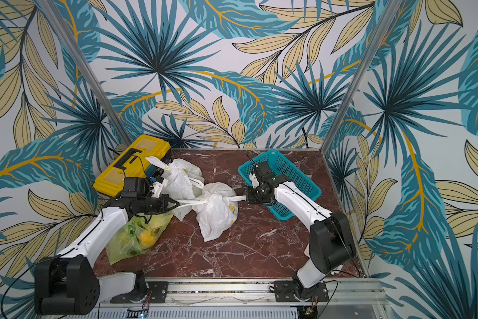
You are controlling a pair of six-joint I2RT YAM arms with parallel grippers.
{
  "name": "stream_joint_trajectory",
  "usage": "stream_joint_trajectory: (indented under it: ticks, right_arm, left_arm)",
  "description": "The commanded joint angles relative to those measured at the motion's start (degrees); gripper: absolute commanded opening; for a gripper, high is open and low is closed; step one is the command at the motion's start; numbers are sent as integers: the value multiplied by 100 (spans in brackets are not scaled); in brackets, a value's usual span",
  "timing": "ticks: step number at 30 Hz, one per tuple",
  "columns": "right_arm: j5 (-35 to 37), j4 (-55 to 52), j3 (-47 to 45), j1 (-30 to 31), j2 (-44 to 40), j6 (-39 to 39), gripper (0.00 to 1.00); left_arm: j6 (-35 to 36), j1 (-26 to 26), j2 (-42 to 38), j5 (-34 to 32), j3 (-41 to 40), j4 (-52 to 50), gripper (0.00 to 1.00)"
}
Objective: Place the pears into plastic bags & tie knots
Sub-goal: Tie the plastic bag at the center of the board.
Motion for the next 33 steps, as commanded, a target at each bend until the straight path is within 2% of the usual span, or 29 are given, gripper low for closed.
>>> stream_joint_trajectory:
  ticks: [1,8,11,17,21,24,28,29,31,33]
  right_arm:
    - [971,-314,-17,-396,-97,62,0]
    - [1064,-391,3,-477,-98,-104,0]
    - [665,-614,211,-460,-349,-20,0]
    - [132,-318,-27,-460,-897,196,0]
    - [345,73,-510,-492,-765,207,0]
    - [513,112,-547,-636,-544,155,0]
    - [167,243,-450,-628,-554,208,0]
    - [74,214,-432,-627,-660,197,9]
    - [88,164,-496,-636,-1048,100,36]
    - [244,-15,-536,-672,-1467,-48,48]
  left_arm:
    - [48,342,-192,-943,23,-43,0]
    - [-24,355,-314,-806,41,-57,0]
    - [-118,336,-557,-686,148,-162,0]
    - [-178,429,-975,-1023,-28,-207,0]
    - [-217,458,-827,-1033,-63,-208,0]
    - [-272,512,-624,-860,-18,-215,0]
    - [-248,504,-663,-749,110,-236,0]
    - [-277,503,-734,-660,173,-310,7]
    - [-258,500,-1000,-548,327,-594,36]
    - [-158,507,-1332,-825,387,-839,51]
